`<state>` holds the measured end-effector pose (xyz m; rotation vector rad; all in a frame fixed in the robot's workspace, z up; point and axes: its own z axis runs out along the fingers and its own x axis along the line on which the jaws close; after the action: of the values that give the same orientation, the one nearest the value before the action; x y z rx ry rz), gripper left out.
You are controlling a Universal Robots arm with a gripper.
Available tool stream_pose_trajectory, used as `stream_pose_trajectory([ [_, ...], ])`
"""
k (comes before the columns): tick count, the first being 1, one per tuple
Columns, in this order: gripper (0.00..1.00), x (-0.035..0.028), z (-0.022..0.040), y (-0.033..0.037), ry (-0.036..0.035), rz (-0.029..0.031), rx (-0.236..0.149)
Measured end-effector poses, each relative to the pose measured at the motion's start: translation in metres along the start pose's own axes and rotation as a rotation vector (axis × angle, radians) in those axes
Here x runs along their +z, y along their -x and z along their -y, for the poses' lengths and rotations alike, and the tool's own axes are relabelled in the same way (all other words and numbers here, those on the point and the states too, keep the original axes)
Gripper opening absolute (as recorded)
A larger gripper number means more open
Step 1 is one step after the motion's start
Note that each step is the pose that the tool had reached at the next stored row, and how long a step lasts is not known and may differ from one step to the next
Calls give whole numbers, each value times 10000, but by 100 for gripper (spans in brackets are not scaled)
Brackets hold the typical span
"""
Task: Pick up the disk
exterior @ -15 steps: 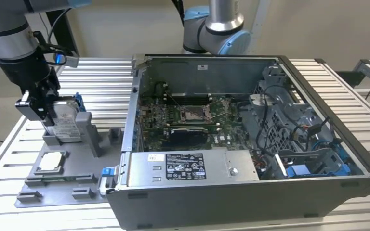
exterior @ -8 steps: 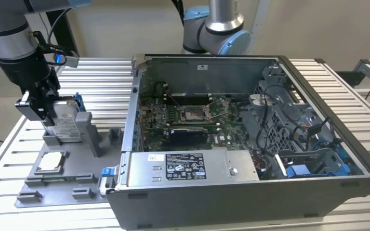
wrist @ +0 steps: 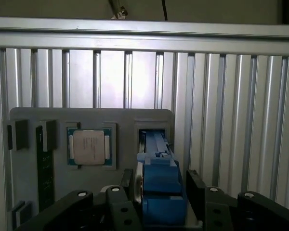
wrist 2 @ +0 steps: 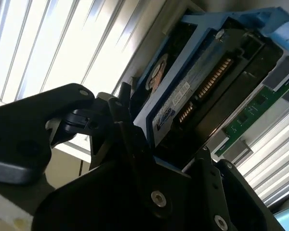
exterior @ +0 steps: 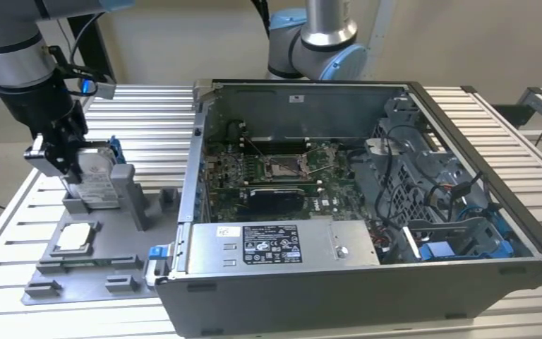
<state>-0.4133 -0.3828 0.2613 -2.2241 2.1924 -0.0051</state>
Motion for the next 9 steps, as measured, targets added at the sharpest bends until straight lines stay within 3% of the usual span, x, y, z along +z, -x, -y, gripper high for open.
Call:
stream_pose_trajectory([
  [6, 0, 1, 0, 0, 0, 2, 0],
  [9, 0, 1, 0, -3, -1, 34, 2],
])
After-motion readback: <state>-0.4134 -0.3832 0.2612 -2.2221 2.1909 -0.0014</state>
